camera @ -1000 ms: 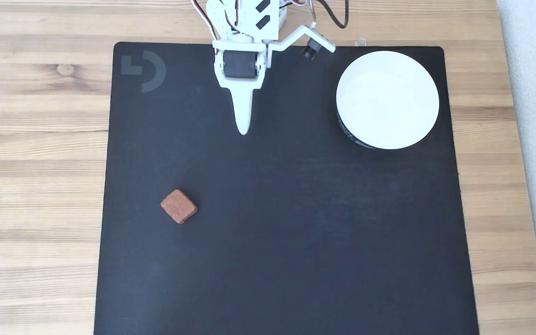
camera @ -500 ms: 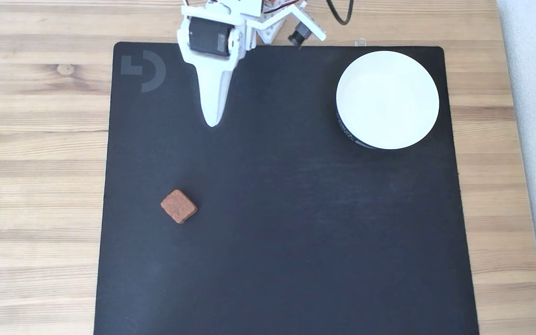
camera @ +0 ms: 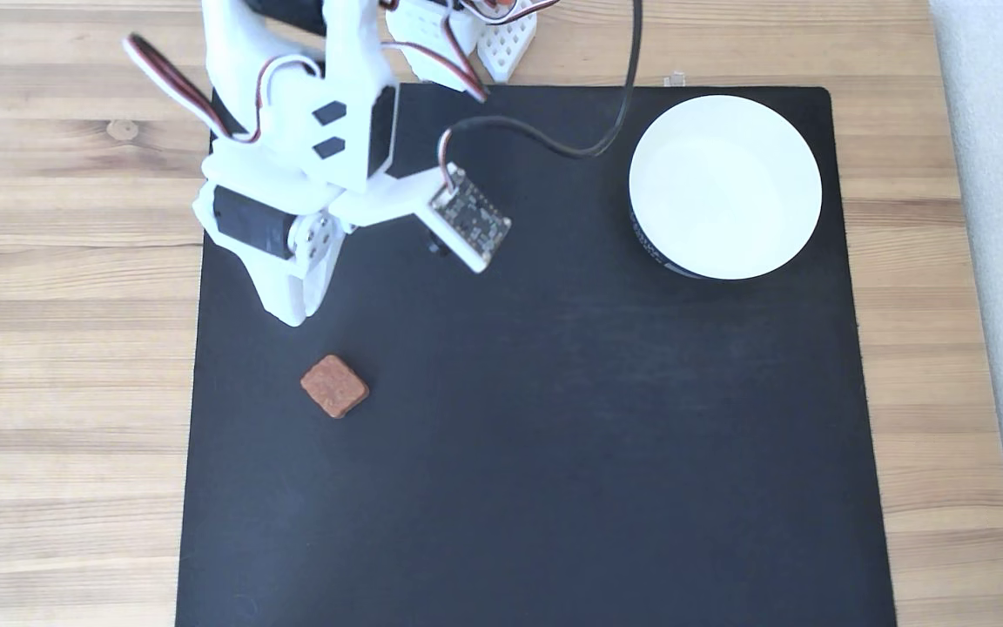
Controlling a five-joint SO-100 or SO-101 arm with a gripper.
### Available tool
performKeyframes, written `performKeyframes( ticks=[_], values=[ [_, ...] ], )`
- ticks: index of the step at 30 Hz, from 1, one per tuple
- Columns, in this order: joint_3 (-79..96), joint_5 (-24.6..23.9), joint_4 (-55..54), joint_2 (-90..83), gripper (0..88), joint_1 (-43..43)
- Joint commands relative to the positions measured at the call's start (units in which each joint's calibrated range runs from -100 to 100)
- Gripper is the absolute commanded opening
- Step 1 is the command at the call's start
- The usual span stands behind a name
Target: Pick up the toy and place it on the plate
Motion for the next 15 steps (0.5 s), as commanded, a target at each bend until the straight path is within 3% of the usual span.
performKeyframes(
  ticks=[1, 15],
  values=[
    [-12.23, 0.24, 3.06, 7.26, 2.3, 1.02],
    [-55.49, 0.35, 23.89, 42.86, 2.3, 3.61]
  ],
)
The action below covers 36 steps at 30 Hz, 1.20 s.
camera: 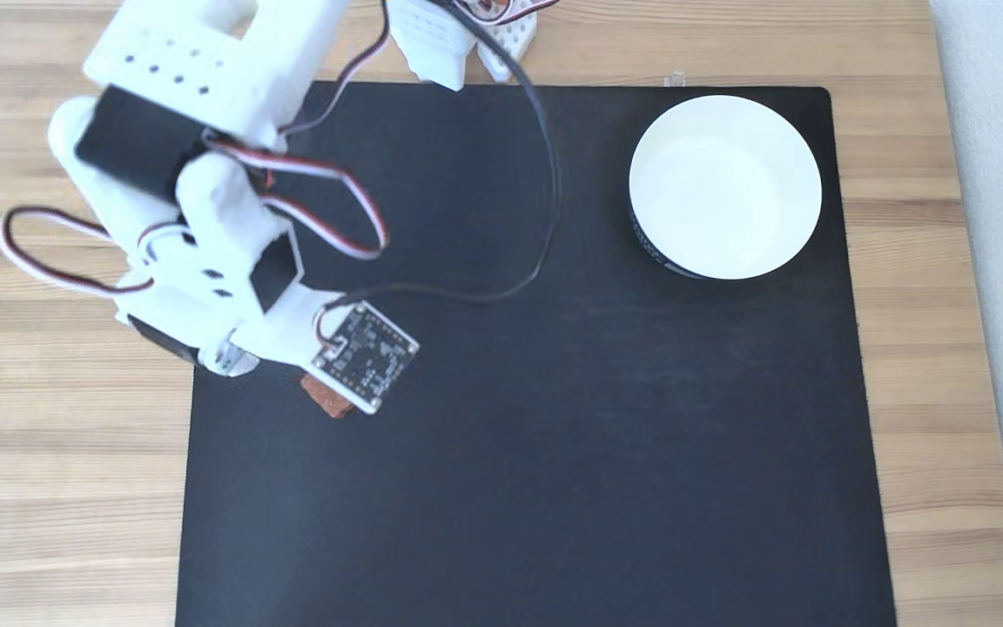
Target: Pick up the toy and place it on the plate
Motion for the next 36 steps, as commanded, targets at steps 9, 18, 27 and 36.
performKeyframes(
  ticks=[9, 18, 27, 36],
  values=[
    [-27.14, 0.29, 6.00, 17.48, 2.3, -3.98],
    [-31.47, 0.24, 14.47, 21.23, 2.3, -8.08],
    [-31.65, 0.29, 15.32, 20.90, 2.3, -6.82],
    [-31.65, -0.17, 15.40, 20.90, 2.6, -6.66]
  ],
)
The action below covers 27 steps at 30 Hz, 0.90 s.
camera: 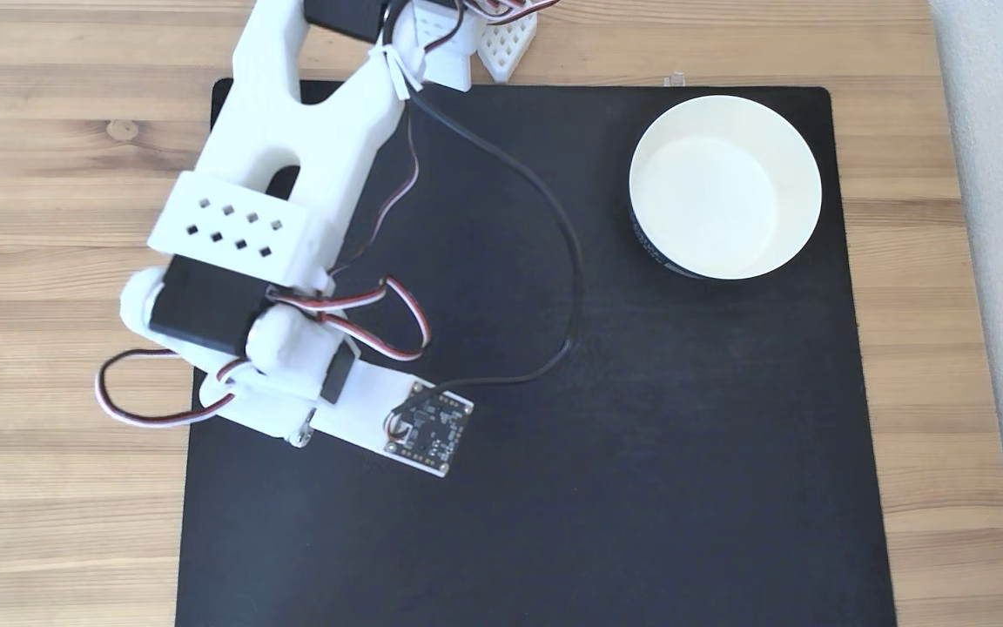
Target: Pick up the toy and place it on the plate
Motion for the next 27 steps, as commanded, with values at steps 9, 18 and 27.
performKeyframes(
  ticks=[9, 18, 27],
  values=[
    [-5.70, -0.12, 9.26, -0.66, 31.1, 0.17],
    [-5.61, -0.18, 9.18, -0.50, 30.7, 0.25],
    [-5.25, -5.92, 9.60, -0.33, 30.8, 0.34]
  ],
)
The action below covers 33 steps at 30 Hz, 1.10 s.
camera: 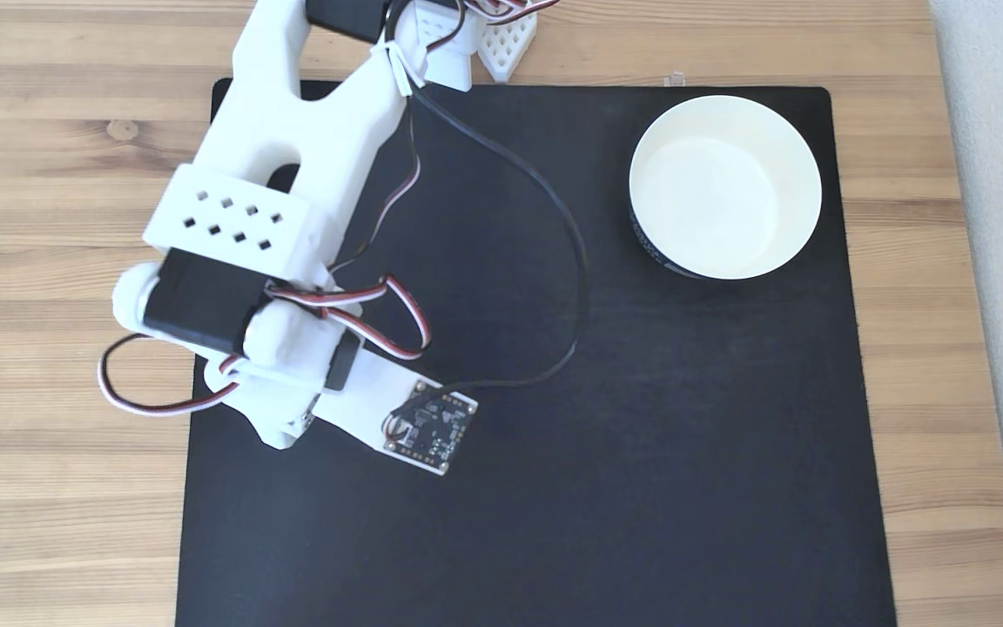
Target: Pick up the toy and place it on the plate
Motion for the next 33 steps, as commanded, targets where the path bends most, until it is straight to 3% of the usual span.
performKeyframes(
  ticks=[1, 8, 10, 25, 27, 33],
  values=[
    [-1.95, -3.67, 0.82, -0.33, 30.8, 0.67],
    [0.39, -12.54, 0.99, 0.00, 30.8, 0.59],
    [1.20, -13.11, 0.99, 0.00, 30.8, 0.59],
    [0.84, -12.38, -0.02, 0.00, 30.8, -0.08],
    [0.84, -9.56, -1.55, 0.00, 30.8, -0.17],
    [1.39, -9.09, -1.72, 0.00, 30.8, 0.00]
  ],
)
